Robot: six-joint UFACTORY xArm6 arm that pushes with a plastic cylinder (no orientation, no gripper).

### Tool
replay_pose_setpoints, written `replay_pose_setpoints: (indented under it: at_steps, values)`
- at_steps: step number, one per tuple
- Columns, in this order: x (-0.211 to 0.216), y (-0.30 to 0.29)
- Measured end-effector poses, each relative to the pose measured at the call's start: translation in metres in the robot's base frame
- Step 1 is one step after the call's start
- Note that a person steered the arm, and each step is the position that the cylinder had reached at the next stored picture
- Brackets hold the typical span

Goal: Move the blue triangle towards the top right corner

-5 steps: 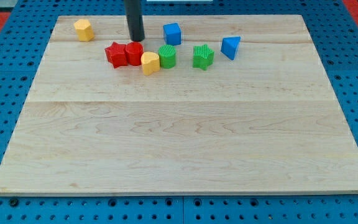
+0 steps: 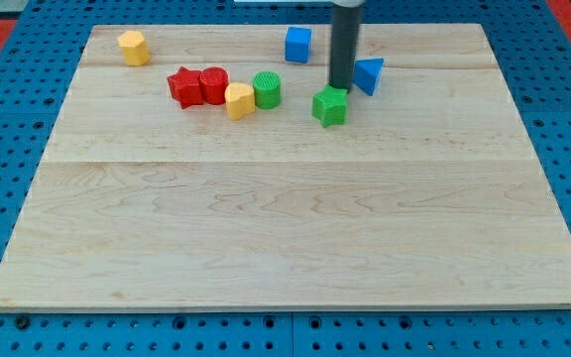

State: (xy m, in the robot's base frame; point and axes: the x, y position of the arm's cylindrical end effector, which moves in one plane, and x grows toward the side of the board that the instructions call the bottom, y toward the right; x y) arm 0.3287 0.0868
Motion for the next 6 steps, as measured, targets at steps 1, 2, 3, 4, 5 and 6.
replay_pose_setpoints:
  at_steps: [1, 2, 3, 4, 5, 6]
  values:
    - [-0.013, 0.022]
    - [-0.035, 0.011]
    - [-0.048, 0.016]
    - [-0.062, 0.052]
    - [-0.095, 0.067]
    - [-0.073, 0.067]
